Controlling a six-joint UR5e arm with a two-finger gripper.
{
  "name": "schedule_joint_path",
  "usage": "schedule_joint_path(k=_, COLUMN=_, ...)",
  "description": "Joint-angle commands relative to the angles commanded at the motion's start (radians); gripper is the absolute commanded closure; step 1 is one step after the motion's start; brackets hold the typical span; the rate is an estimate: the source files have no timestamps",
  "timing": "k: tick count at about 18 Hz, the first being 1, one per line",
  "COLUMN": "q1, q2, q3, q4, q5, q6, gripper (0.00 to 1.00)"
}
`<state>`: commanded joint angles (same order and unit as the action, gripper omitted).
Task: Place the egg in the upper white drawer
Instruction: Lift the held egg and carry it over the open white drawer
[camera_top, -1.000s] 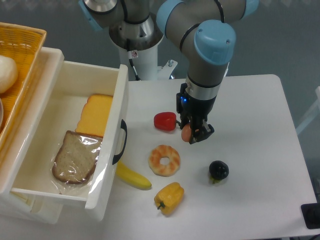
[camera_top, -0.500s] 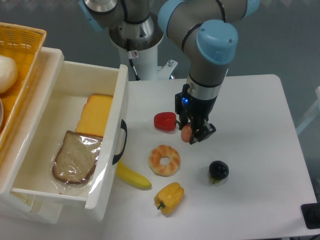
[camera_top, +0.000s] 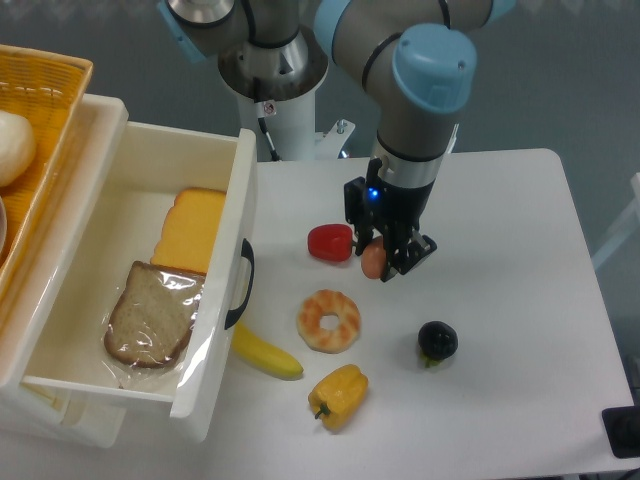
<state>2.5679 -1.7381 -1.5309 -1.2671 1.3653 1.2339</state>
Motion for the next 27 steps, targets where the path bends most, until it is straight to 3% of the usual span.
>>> schedule_joint_path(k=6, q1=-0.009, q2=0.081, q3=0.000, q4=-0.003, q5=-0.104, q6=-0.180, gripper=0.92)
schedule_joint_path(k=12, q1=-0.024, q2=0.126, q3=-0.012, q4=0.002, q5=-0.259, q6=-0.212, gripper=0.92)
schedule_joint_path(k=27, q1=-0.215, q2=0.095, q3=-0.038, q4=0.008, q5=-0.278, q6=-0.289, gripper=0.92)
